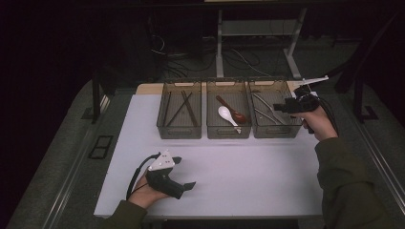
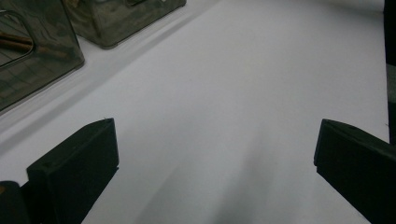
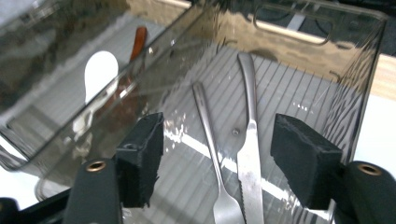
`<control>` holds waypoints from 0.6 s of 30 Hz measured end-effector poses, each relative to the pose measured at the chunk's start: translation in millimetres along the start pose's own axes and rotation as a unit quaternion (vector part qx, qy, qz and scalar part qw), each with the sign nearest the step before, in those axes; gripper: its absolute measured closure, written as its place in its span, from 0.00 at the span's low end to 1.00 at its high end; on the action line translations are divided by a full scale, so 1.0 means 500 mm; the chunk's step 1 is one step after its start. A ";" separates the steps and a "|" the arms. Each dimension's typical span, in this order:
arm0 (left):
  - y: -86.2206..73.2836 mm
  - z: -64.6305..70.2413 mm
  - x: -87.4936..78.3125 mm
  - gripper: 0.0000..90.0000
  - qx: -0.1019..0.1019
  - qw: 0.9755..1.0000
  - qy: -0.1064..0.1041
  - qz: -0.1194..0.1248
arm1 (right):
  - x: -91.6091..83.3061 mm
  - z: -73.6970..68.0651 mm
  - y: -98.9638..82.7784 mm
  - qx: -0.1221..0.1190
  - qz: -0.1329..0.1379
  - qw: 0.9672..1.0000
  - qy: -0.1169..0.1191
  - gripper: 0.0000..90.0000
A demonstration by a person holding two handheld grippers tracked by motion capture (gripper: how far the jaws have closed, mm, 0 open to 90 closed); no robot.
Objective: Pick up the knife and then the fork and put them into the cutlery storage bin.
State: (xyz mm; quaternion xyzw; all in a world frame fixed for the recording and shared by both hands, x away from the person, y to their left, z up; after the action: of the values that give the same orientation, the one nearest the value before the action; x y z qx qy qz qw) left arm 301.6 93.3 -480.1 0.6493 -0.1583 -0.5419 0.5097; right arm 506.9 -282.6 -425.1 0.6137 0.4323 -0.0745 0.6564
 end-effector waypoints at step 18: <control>0.001 -0.015 -0.004 0.00 -0.006 1.000 0.005 0.003 | -0.074 -0.073 -0.039 -0.036 0.055 0.997 0.030 0.24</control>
State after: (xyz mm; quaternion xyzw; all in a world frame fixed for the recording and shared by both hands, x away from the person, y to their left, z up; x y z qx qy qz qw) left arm 307.7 98.4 -479.6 0.6484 -0.1545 -0.5379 0.5161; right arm 454.5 -271.5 -410.8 0.6143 0.4202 -0.0042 0.6678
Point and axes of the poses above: each handheld gripper's, and its own axes: x roughly forward along the jaws, y roughly out of its top, z roughly to its right, the point moved 8 cm from there along x, roughly forward along the jaws, and after that the axes turned 1 degree about -y, right-handed, at the moved point
